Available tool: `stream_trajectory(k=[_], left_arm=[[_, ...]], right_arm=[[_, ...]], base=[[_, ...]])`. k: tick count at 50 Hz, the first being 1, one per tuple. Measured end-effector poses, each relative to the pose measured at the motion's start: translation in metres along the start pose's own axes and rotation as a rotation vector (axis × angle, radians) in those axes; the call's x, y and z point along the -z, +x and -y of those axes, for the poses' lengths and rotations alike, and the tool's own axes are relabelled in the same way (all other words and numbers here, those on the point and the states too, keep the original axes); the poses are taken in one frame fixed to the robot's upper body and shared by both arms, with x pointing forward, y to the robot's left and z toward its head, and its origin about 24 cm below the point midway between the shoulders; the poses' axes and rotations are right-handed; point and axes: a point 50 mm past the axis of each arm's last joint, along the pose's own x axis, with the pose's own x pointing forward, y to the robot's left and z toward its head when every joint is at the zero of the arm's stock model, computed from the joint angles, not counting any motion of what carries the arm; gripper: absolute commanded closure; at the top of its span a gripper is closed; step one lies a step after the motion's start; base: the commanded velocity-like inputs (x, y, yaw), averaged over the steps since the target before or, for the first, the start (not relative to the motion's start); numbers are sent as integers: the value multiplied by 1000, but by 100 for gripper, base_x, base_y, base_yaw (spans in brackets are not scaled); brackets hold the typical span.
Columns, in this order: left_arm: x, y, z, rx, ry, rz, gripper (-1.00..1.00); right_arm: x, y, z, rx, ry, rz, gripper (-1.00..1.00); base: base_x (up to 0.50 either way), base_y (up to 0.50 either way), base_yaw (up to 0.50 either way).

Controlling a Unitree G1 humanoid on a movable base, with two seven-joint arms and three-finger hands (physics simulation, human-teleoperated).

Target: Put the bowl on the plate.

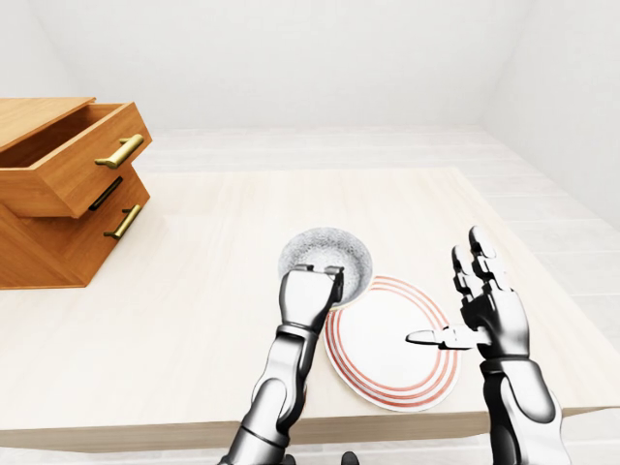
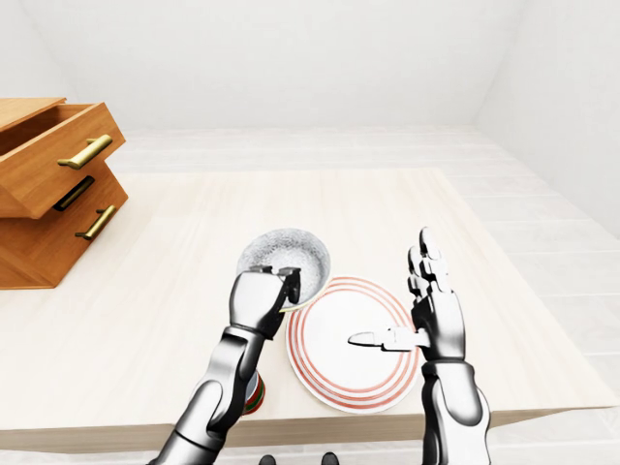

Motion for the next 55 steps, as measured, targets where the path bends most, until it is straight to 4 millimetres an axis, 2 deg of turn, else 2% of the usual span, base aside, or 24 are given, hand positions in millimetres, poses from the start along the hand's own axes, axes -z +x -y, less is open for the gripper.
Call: stream_trajectory(k=[19, 43, 55], left_arm=[[-27, -3, 11, 27, -15, 73, 100], [-42, 4, 32, 68, -35, 100, 100], [-52, 2, 41, 81, -38, 121, 100]], right_arm=[[-7, -7, 14, 36, 1, 17, -100], [-5, -11, 28, 71, 12, 23, -100], [-5, -12, 31, 81, 16, 24, -100]], base=[[0, 0, 0], [0, 0, 0], [0, 0, 0]])
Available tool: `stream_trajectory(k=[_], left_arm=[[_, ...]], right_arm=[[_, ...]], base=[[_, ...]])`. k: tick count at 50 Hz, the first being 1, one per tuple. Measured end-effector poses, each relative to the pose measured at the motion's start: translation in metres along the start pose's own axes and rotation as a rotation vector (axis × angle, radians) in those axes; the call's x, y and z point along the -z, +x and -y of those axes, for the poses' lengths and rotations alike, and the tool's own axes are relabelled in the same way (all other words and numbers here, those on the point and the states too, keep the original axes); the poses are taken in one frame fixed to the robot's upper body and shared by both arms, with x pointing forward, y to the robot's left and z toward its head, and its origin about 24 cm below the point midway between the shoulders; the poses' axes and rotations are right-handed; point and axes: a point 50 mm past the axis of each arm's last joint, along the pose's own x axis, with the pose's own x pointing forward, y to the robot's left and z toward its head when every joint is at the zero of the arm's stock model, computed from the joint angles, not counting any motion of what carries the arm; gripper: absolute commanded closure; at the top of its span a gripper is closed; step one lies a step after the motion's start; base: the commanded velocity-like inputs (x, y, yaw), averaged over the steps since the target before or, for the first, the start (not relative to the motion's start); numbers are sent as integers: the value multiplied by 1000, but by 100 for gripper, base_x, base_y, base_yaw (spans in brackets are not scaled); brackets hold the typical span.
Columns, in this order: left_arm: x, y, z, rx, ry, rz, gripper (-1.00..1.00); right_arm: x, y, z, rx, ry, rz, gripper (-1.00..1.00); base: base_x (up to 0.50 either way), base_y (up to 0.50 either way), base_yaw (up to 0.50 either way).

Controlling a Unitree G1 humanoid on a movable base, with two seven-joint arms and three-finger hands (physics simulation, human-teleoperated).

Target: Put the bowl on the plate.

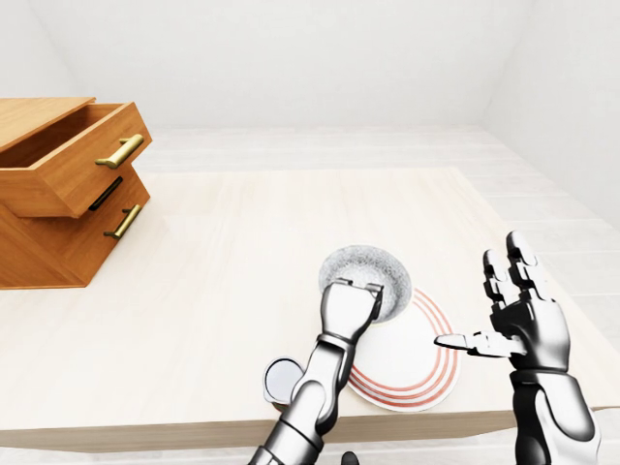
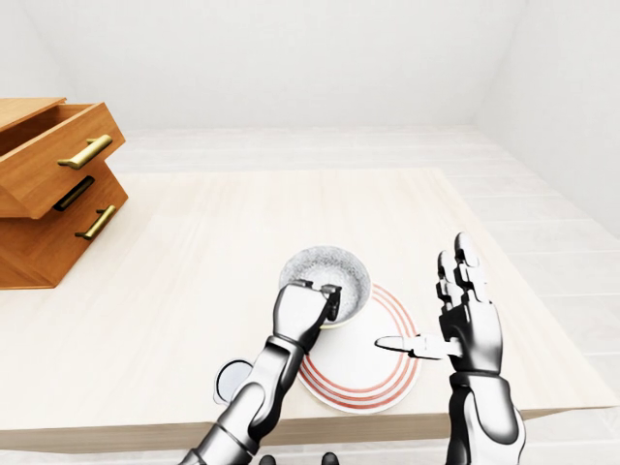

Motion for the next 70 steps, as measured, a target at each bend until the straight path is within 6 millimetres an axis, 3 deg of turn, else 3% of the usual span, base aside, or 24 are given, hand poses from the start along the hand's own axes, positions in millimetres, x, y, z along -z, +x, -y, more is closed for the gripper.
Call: stream_trajectory(k=[35, 70], left_arm=[[-33, -19, 17, 34, -30, 90, 100], [-30, -21, 40, 67, -16, 70, 100]], right_arm=[[-5, 0, 3, 16, -3, 9, -100], [1, 3, 5, 20, 3, -5, -100]], base=[[0, 0, 0], [0, 0, 0]])
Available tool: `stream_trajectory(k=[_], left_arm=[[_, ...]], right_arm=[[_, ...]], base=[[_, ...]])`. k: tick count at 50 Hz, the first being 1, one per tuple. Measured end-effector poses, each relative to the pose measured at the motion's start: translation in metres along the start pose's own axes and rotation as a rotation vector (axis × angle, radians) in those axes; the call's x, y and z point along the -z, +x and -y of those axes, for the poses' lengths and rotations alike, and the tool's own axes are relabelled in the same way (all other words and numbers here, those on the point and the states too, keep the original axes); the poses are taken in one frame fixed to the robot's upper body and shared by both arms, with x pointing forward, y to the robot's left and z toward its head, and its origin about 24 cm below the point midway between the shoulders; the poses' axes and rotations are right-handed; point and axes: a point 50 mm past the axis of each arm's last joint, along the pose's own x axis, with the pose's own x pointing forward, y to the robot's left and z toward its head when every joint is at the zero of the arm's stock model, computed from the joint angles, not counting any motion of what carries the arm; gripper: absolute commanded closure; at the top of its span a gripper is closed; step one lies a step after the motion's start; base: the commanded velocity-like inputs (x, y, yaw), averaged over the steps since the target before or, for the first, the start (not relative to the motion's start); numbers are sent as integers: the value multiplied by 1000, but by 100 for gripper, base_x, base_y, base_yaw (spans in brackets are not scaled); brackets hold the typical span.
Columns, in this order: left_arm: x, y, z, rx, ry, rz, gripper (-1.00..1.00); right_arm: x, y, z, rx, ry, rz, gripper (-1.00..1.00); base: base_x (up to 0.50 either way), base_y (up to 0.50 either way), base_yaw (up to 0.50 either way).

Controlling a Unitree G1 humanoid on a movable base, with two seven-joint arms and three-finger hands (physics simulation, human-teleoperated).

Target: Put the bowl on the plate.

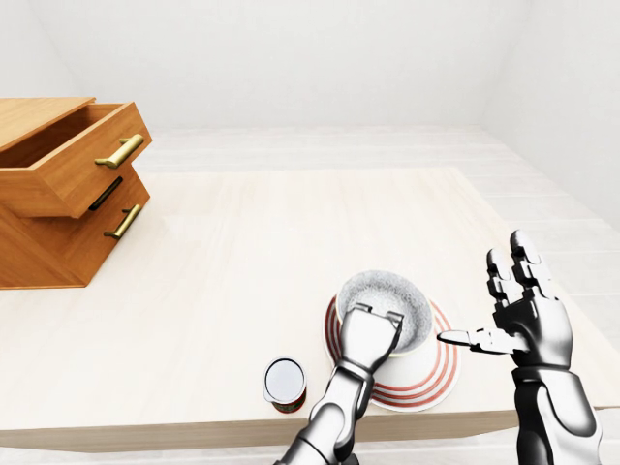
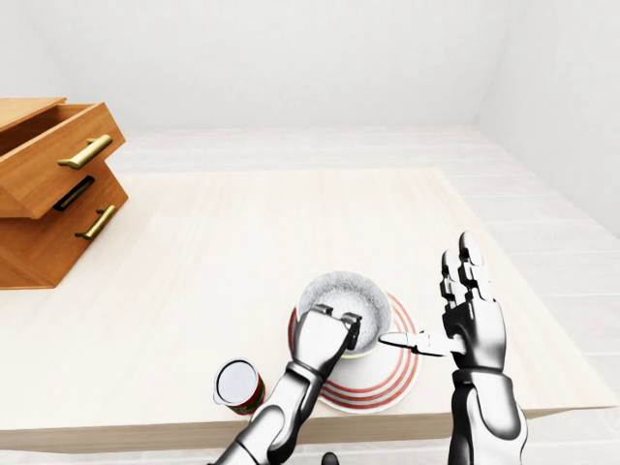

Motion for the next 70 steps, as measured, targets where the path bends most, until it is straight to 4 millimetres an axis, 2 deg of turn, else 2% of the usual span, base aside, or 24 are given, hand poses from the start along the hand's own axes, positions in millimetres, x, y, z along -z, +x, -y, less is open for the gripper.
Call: stream_trajectory(k=[25, 70], left_arm=[[-7, -12, 6, -16, 25, 31, 100], [-10, -4, 10, -25, 48, 47, 100]], right_arm=[[3, 2, 0, 2, 2, -7, -100], [3, 2, 1, 3, 0, -7, -100]], base=[[0, 0, 0], [0, 0, 0]])
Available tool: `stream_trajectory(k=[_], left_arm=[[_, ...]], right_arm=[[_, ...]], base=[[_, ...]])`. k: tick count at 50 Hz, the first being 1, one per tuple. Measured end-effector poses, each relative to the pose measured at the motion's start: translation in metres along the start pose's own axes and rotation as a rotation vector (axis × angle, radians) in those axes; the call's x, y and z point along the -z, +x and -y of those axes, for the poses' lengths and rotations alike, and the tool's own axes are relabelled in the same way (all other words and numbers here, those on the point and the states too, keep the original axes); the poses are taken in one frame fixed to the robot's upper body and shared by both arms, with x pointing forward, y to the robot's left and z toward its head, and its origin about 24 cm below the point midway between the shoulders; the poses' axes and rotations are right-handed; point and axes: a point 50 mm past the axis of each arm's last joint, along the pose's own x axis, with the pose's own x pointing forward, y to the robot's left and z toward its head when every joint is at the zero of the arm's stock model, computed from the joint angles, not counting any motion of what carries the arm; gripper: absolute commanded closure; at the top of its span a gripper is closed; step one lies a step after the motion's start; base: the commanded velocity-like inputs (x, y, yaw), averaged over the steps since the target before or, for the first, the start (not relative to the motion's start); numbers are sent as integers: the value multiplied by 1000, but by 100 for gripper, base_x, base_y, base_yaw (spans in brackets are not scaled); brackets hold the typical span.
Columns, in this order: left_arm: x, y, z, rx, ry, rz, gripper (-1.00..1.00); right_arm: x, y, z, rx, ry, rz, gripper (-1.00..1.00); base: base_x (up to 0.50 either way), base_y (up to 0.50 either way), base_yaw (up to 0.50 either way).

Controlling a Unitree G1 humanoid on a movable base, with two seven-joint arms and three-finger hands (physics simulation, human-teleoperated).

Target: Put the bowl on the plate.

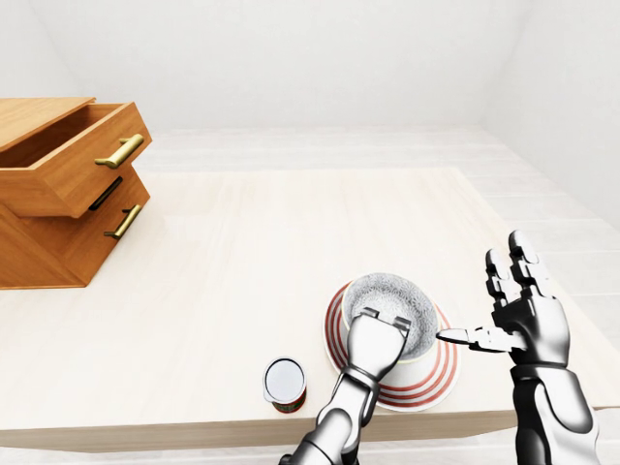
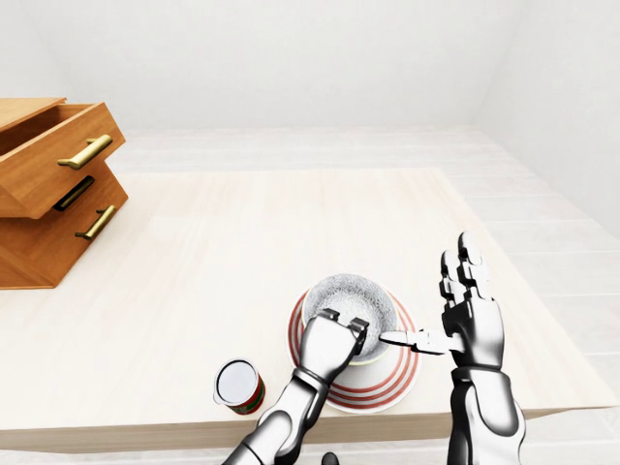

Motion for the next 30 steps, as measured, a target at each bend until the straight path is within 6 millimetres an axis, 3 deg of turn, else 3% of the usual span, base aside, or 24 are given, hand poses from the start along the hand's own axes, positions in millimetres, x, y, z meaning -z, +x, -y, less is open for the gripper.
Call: stream_trajectory(k=[30], left_arm=[[0, 6, 1, 1, -1, -6, 100]], right_arm=[[4, 2, 1, 1, 3, -8, -100]], base=[[0, 0, 0]])
